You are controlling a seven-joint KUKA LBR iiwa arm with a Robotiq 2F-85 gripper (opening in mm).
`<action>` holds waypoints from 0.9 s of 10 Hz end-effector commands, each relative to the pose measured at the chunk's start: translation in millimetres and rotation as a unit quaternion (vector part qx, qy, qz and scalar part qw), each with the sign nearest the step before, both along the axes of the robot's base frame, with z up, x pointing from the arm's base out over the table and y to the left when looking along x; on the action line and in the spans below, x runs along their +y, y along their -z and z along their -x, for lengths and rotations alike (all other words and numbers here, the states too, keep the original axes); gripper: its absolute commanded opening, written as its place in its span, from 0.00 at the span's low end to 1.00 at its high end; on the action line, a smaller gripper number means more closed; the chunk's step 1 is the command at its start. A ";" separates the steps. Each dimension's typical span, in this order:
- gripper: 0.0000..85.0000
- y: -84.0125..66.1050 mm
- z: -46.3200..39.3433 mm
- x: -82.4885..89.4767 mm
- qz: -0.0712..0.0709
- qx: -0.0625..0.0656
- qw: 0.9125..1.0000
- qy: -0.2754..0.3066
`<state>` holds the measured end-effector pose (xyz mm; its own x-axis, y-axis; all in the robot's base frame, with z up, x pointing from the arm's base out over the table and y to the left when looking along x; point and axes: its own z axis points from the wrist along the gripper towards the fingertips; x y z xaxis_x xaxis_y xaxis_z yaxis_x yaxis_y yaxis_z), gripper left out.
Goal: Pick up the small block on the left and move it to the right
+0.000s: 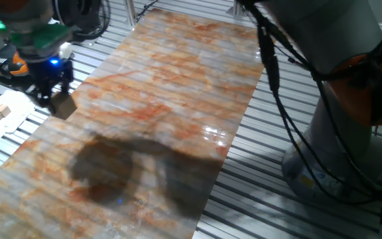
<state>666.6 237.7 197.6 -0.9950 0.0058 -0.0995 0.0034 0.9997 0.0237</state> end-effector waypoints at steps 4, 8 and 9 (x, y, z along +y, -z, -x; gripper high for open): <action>0.00 11.3 1.3 52.1 -0.004 0.002 1.000 0.026; 0.00 3.2 -4.8 66.0 0.003 0.021 0.999 0.032; 0.00 3.9 -5.1 66.2 0.003 0.020 0.999 0.032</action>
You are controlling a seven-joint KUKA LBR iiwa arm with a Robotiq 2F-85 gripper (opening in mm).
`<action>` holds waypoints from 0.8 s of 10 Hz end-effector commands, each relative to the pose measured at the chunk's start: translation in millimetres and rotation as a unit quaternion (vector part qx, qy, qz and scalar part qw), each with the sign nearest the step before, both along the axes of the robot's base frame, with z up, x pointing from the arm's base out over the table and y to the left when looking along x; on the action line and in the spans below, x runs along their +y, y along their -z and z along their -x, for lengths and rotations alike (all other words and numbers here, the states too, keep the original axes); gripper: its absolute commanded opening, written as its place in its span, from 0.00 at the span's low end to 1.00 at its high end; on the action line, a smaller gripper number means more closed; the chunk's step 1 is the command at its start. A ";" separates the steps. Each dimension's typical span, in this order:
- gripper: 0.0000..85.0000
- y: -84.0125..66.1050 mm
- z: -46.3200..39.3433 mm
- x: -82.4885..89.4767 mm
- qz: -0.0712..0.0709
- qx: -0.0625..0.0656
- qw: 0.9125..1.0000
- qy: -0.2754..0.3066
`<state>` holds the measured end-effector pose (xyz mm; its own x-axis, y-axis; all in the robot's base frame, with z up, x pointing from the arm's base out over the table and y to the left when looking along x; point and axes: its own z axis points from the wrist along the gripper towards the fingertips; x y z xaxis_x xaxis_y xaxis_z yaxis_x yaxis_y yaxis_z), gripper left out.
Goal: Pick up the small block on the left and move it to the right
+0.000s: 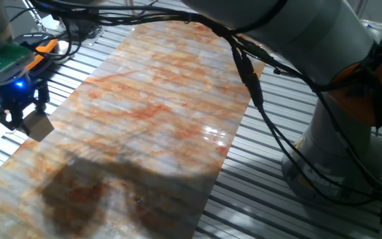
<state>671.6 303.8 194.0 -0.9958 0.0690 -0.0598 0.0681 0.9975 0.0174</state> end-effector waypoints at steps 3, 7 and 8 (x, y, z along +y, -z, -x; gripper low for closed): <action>0.00 2.0 -0.5 -0.5 0.002 0.001 1.000 -0.002; 0.00 3.1 1.1 -1.0 0.002 0.002 1.000 -0.003; 0.00 3.6 1.0 -0.6 0.002 0.003 1.000 -0.004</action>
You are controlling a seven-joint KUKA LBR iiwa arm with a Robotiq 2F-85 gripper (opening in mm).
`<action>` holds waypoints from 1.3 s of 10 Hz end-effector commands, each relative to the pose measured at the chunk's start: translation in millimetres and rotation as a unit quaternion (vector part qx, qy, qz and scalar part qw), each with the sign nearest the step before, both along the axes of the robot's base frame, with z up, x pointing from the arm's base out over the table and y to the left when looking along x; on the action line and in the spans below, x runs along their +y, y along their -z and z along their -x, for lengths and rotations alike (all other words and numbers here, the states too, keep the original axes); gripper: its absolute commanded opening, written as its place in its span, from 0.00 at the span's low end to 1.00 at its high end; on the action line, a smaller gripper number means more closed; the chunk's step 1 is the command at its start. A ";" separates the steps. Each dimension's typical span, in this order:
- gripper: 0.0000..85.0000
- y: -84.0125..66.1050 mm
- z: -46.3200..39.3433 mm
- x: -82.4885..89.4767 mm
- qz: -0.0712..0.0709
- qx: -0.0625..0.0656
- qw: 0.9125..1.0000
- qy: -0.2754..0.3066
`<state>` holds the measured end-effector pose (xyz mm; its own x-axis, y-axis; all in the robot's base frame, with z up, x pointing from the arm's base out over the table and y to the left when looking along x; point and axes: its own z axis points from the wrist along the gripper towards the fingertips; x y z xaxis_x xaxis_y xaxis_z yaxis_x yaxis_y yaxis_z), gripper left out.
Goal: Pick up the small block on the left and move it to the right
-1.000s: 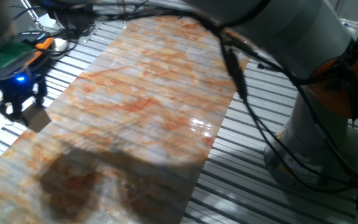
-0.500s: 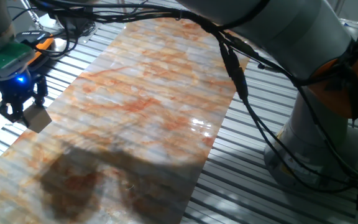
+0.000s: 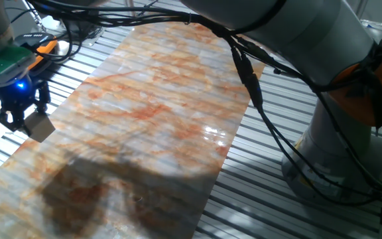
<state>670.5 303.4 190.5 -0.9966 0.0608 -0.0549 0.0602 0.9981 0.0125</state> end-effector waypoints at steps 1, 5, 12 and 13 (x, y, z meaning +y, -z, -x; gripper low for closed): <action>0.00 0.0 0.0 0.9 0.000 -0.001 1.000 0.000; 0.00 -0.6 -0.8 1.6 0.002 -0.001 1.000 -0.002; 0.00 -0.6 -0.8 1.6 0.008 -0.010 1.000 0.001; 0.00 -0.6 -0.8 1.6 0.004 -0.008 1.000 0.002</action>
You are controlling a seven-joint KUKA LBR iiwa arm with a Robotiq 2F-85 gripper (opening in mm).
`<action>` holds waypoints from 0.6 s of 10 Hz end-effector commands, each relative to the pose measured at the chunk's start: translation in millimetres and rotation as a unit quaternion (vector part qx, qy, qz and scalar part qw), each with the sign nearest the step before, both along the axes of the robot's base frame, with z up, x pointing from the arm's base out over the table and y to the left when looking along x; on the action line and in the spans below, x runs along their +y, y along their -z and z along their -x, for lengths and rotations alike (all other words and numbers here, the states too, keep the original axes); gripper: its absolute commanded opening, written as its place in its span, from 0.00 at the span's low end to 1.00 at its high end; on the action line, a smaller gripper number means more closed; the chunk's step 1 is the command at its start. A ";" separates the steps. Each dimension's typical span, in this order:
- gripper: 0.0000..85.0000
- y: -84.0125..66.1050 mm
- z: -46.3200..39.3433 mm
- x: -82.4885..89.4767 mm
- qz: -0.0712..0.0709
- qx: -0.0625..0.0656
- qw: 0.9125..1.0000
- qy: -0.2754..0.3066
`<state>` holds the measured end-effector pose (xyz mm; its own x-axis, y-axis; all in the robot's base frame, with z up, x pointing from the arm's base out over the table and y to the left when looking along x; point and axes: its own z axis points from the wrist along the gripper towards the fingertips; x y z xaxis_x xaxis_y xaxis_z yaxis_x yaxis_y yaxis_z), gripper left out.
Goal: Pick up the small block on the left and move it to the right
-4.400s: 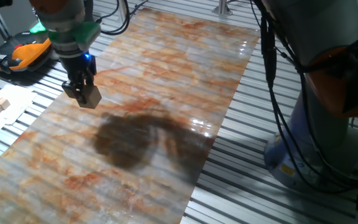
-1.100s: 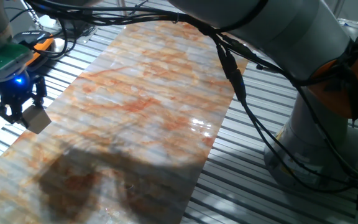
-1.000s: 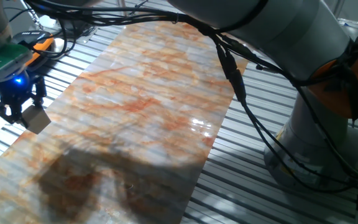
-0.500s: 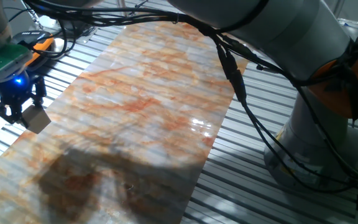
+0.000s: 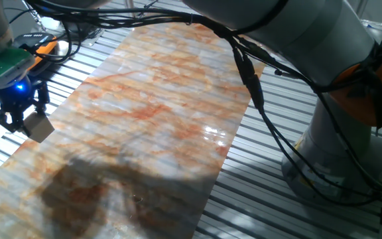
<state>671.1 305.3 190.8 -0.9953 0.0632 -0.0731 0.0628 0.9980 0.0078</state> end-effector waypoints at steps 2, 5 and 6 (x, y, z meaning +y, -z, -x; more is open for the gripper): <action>0.00 -0.3 -0.2 -0.3 -0.013 -0.010 1.000 0.004; 0.00 -0.3 -0.2 -0.3 -0.016 -0.027 0.999 0.008; 0.00 -0.3 -0.2 -0.3 -0.013 -0.027 1.000 0.006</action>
<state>671.4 304.7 191.0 -0.9890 0.0790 -0.1253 0.0749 0.9965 0.0375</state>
